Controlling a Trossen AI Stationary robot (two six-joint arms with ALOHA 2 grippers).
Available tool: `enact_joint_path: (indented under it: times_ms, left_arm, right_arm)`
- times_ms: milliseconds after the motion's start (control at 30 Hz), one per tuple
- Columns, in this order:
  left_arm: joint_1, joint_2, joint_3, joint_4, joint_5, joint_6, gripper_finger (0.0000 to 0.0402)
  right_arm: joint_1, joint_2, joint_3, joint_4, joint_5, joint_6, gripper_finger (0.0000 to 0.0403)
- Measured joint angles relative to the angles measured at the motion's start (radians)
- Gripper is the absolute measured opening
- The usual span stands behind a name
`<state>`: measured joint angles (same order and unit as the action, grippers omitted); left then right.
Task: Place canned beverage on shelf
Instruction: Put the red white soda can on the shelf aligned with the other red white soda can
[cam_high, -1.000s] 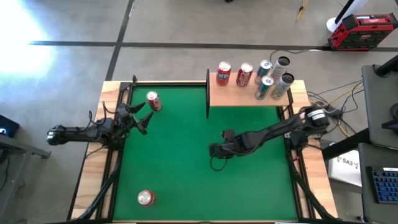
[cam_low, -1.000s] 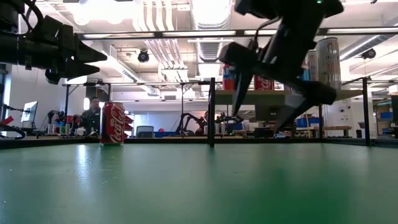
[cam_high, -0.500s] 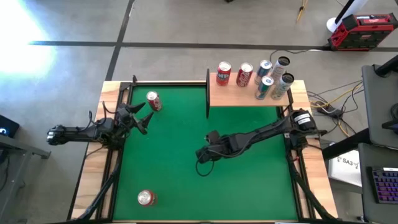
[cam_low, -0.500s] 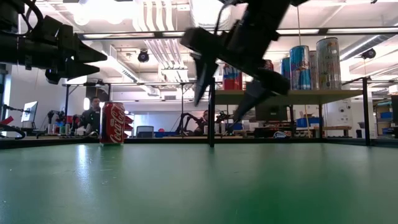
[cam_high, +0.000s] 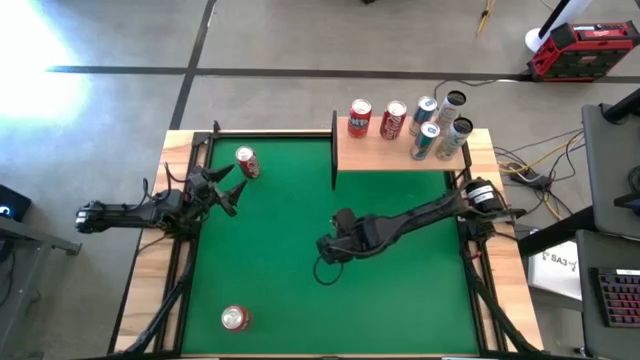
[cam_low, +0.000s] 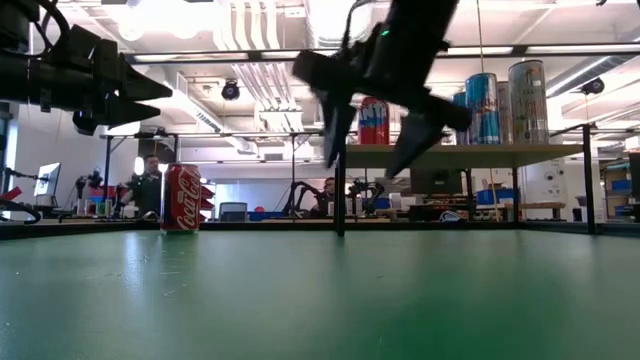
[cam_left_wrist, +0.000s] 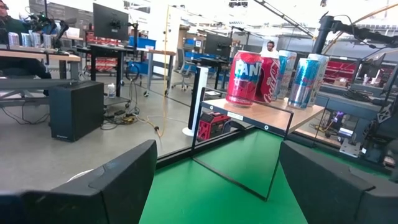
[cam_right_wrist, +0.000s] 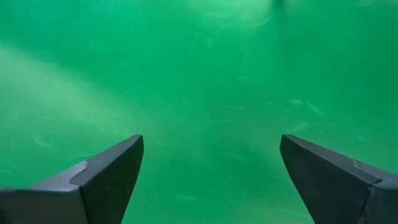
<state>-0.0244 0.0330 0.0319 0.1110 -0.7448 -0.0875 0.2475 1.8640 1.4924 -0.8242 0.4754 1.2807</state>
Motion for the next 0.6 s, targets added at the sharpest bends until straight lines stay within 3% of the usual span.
enact_joint_path:
  times_ms: [167, 367, 500, 600]
  left_arm:
    - [0.0, 0.001, 0.0, -0.001, 0.0, 0.0, 0.0324]
    - [0.0, 0.001, 0.0, 0.0, 0.001, 0.0, 0.0324]
    - [0.0, 0.001, 0.0, 0.0, 0.001, 0.0, 0.0324]
    - [0.0, 0.002, 0.0, 0.0, 0.002, 0.0, 0.0324]
  right_arm:
    - [0.076, -0.068, -0.078, 0.011, 0.188, 0.073, 0.0326]
    - [0.167, -0.211, -0.304, 0.063, 0.475, 0.221, 0.025]
    - [0.171, -0.347, -0.509, 0.169, 0.492, 0.307, 0.02]
    - [0.147, -0.435, -0.681, 0.356, 0.493, 0.172, 0.0179]
